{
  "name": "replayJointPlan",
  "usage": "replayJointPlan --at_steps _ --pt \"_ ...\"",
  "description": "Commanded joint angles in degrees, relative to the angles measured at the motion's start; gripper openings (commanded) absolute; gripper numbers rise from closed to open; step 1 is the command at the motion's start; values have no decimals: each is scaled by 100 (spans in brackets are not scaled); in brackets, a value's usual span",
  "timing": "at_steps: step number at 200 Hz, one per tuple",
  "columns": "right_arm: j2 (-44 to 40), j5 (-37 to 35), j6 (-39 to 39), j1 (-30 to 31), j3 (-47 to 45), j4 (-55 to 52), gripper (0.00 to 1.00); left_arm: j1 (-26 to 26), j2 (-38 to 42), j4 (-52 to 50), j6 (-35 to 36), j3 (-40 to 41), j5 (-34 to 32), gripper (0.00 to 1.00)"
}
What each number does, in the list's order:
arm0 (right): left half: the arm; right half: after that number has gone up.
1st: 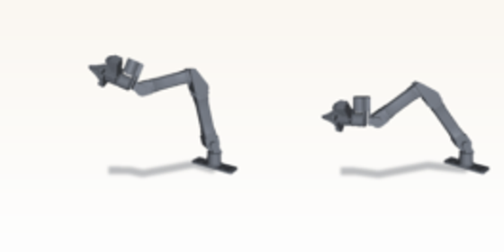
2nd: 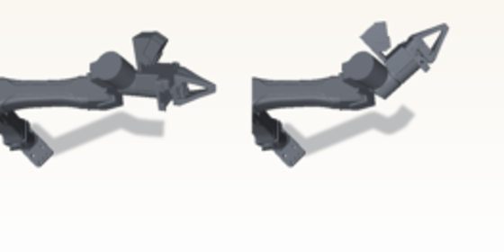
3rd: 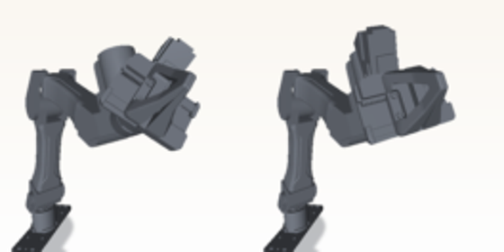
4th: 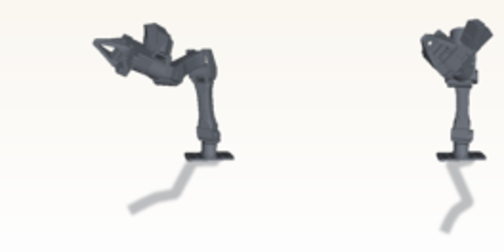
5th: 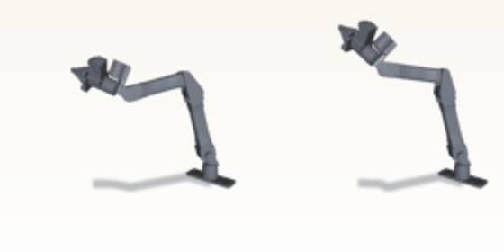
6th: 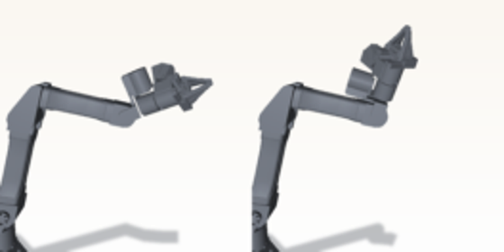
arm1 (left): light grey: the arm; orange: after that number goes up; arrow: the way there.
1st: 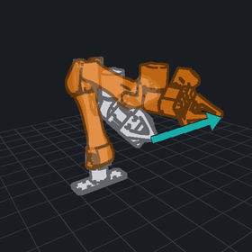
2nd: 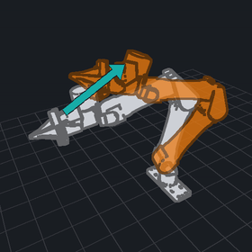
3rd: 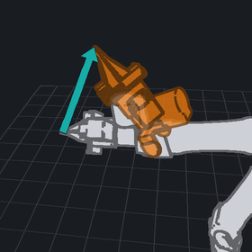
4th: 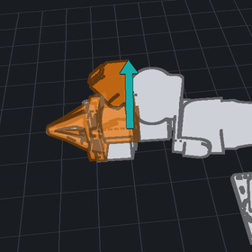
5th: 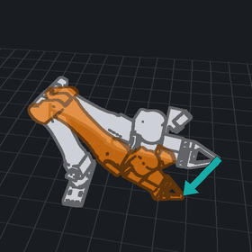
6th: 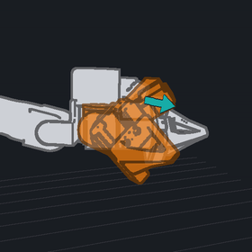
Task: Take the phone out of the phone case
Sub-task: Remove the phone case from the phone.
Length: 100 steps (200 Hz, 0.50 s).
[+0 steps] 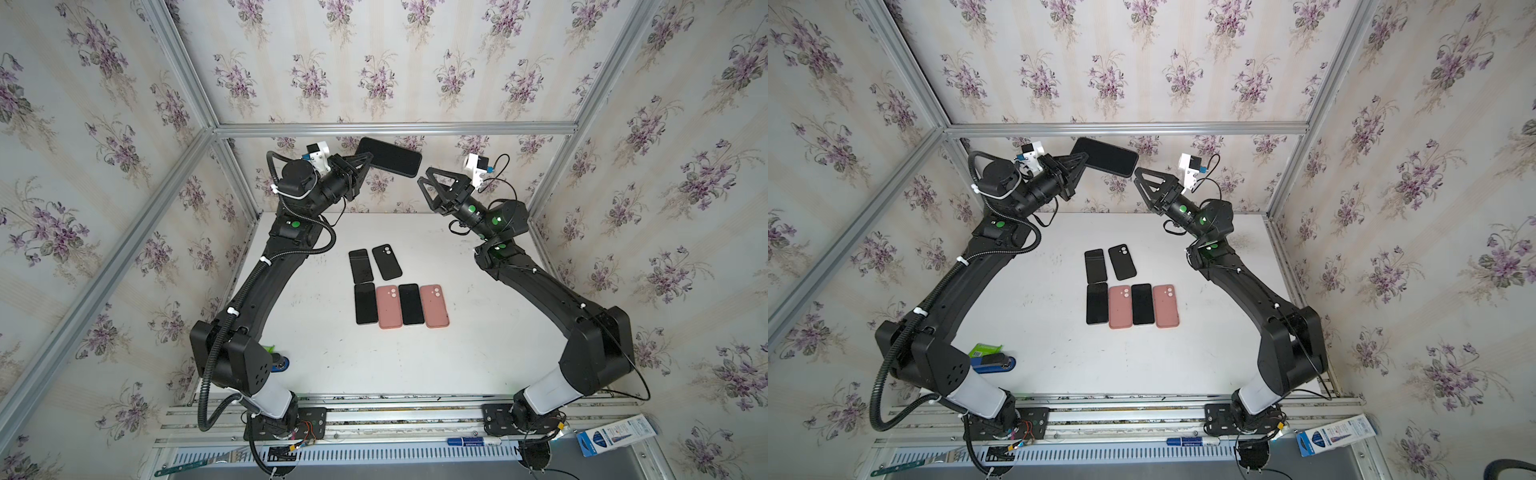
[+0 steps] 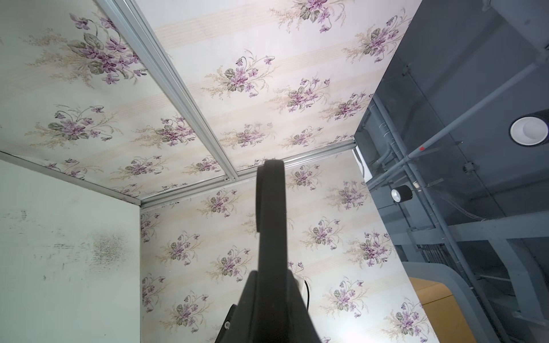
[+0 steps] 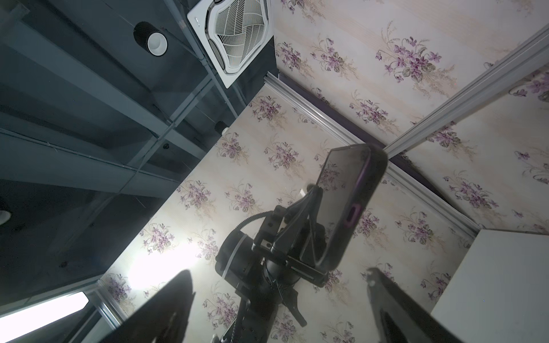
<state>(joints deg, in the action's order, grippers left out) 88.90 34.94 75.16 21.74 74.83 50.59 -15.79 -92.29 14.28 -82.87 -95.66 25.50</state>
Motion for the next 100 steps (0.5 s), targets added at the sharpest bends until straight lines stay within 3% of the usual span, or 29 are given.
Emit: replayJointPlan --at_steps 1,30,56,100 --pt "-277 -72 -834 2 -49 -961 100 6 -41 583 -520 -129 178 0" --pt "-594 -286 -1481 1 179 -2565 100 6 -53 699 -704 -111 176 0" --pt "-741 -725 -1766 1 158 -3188 100 -42 13 685 -741 -129 54 0" --pt "-819 -1141 -1544 39 -58 -2593 100 -295 130 699 -739 -34 -322 0"
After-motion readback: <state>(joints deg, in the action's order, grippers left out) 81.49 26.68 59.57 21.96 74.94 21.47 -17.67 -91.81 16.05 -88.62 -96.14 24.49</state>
